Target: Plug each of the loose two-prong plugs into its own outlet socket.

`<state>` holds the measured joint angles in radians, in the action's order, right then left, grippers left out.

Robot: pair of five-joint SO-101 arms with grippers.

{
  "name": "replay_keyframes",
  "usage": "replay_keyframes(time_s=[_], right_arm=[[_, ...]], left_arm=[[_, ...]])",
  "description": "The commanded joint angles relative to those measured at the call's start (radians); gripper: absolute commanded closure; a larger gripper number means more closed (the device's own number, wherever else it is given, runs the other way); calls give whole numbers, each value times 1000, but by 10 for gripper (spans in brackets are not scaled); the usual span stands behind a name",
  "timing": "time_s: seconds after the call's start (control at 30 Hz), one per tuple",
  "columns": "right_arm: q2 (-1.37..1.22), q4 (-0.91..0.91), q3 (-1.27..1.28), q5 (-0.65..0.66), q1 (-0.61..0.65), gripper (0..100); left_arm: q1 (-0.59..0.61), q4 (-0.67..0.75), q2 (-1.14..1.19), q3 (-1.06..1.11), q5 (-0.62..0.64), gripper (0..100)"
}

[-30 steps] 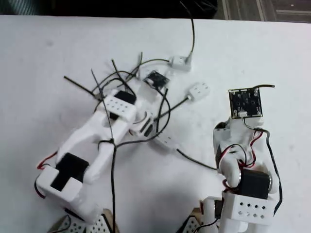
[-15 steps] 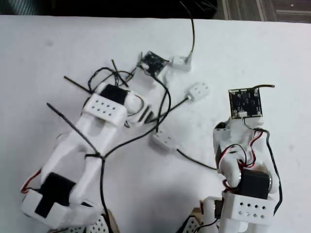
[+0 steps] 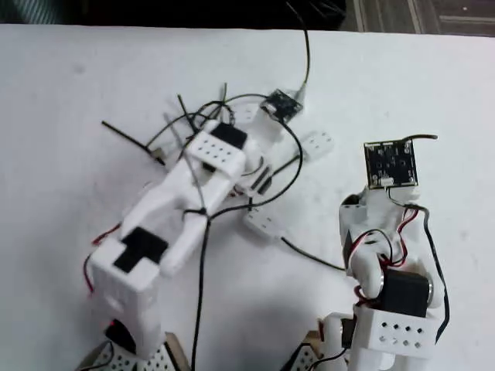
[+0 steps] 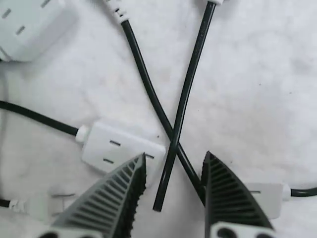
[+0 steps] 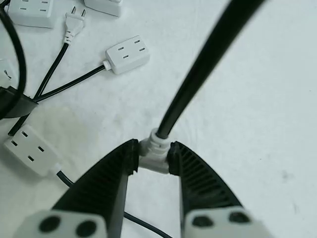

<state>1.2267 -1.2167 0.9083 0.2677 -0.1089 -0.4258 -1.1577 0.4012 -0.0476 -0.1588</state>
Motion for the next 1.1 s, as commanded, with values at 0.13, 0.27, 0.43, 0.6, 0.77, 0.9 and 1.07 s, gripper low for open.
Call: replay_keyframes(time_s=[0.13, 0.27, 0.43, 0.6, 0.77, 0.9, 1.07], right_arm=[[13, -2, -12, -5, -4, 981], [10, -4, -12, -3, -4, 981], [4, -2, 6, 0, 7, 981], [7, -2, 25, 2, 99, 981], [2, 31, 31, 3, 179, 981], [1, 38, 31, 72, 242, 981], [-84, 93, 35, 69, 355, 981]], left_arm=[[31, -117, 182, -161, -58, 805], [133, -192, 194, -232, -71, 805], [206, -261, 176, -313, -115, 806], [211, -353, 87, -350, -133, 841], [243, -425, -105, -296, -127, 842], [325, -405, -283, -137, -127, 842], [437, -247, -535, 242, -127, 844]])
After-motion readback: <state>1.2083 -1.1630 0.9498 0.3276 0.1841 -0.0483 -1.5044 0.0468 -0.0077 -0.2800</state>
